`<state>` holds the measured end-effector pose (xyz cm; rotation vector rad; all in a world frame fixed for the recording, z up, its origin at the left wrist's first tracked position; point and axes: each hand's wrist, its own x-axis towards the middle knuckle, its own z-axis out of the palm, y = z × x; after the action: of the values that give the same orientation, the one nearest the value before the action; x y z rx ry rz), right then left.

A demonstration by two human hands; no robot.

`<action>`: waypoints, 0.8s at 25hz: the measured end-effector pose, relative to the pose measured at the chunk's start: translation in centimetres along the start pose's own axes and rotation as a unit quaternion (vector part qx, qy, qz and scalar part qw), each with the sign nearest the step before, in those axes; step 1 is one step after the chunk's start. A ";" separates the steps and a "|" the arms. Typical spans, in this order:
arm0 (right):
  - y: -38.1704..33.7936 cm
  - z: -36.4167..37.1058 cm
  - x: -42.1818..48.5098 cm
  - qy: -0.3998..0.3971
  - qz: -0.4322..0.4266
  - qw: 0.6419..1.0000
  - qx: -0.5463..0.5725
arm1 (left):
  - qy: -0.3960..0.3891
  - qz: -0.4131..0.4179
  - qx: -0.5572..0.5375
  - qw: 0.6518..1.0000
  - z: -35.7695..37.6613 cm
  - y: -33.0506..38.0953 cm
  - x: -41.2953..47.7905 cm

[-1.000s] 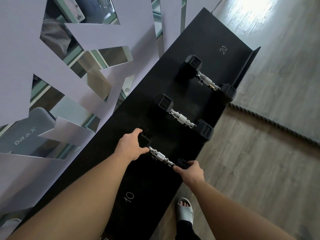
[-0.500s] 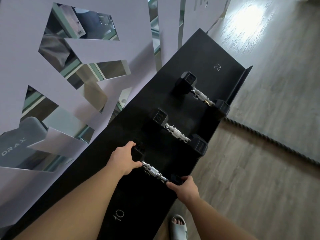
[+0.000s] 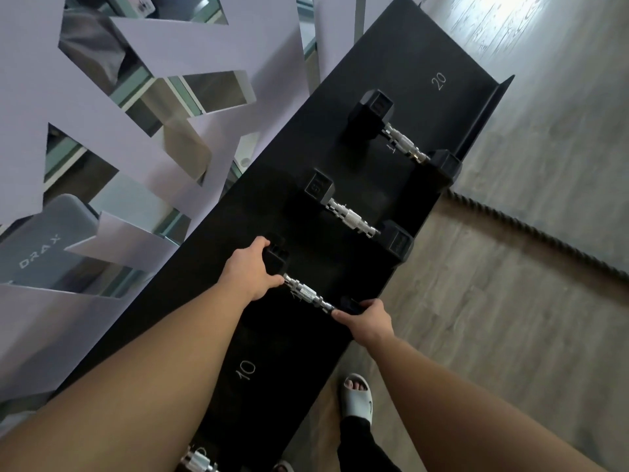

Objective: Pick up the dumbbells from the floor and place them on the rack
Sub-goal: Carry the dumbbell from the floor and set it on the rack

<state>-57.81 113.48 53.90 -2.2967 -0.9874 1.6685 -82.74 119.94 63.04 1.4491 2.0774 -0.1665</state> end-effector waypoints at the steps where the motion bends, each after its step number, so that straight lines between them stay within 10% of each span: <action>1: 0.1 0.1 -0.2 0.001 -0.003 1.000 0.001 | -0.002 -0.002 0.006 1.000 0.0 0.1 -0.2; 7: -0.1 -0.4 -2.6 0.006 -0.072 0.989 -0.128 | 0.020 0.027 0.215 0.976 0.2 -0.2 -2.9; 20: -1.9 -9.7 -16.2 0.166 -0.214 0.914 -0.301 | 0.120 0.156 0.245 0.949 -6.3 1.4 -13.8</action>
<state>-52.83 108.15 71.42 -2.3159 -1.9354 0.8341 -80.80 111.90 75.90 2.1726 2.0442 -0.4211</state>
